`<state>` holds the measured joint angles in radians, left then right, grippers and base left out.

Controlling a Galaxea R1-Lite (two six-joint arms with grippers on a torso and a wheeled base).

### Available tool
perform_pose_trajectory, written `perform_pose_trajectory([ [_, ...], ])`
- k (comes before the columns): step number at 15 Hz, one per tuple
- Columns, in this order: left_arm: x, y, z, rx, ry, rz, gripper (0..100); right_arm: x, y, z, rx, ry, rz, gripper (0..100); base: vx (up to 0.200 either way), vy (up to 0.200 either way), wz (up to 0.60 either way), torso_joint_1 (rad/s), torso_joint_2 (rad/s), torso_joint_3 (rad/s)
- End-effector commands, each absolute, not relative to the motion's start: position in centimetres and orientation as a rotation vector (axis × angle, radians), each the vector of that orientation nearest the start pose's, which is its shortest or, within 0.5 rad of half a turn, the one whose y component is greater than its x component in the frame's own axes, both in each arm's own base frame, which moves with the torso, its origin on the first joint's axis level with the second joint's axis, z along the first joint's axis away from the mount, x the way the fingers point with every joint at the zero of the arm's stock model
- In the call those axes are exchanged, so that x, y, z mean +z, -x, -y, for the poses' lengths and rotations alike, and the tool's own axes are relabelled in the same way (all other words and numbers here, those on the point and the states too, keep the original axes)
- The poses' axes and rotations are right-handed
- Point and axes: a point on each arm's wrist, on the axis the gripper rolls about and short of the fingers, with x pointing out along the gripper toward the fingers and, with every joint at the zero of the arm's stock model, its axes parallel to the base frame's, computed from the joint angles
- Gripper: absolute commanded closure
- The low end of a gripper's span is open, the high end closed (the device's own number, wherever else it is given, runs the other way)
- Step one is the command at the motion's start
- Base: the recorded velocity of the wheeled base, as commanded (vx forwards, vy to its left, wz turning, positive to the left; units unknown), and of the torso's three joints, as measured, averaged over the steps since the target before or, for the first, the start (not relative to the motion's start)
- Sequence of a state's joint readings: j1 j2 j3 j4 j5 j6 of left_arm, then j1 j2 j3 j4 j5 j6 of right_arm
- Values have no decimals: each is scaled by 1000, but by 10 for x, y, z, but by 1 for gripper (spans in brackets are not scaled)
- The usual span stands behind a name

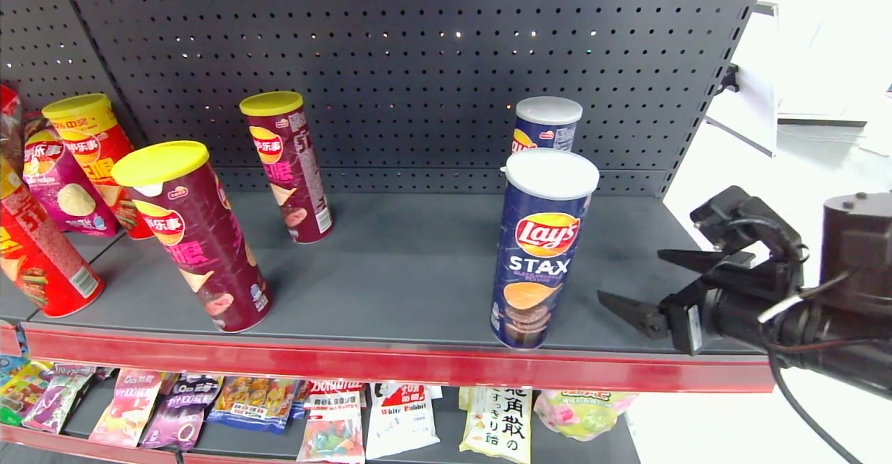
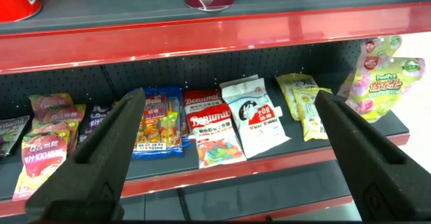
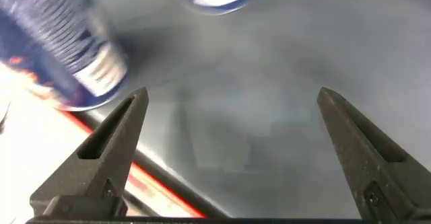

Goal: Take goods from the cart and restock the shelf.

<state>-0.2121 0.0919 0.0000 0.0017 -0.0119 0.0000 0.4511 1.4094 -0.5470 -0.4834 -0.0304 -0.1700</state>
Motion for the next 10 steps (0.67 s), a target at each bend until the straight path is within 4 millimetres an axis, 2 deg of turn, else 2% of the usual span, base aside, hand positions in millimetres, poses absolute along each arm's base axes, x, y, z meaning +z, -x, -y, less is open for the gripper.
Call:
perform_pose_trajectory([
  [1,77,15,-3,-225,-10,-95,0,193,-162,-63,364,219,-224,0,0,0,0,0,0,0],
  [2,77,15,-3,-225,-10,-95,0,192,-150,-56,351,214,-210,0,0,0,0,0,0,0],
  [4,77,15,-3,-224,-9,-95,0,176,-109,-38,331,203,-178,0,0,0,0,0,0,0],
  [6,77,15,-3,-225,-10,-95,0,159,-83,-29,334,205,-157,0,0,0,0,0,0,0],
  [8,77,15,-3,-225,-10,-95,0,150,-67,-23,329,205,-128,0,0,0,0,0,0,0],
  [10,77,15,-3,-225,-10,-95,0,152,-63,-22,323,201,-100,0,0,0,0,0,0,0],
])
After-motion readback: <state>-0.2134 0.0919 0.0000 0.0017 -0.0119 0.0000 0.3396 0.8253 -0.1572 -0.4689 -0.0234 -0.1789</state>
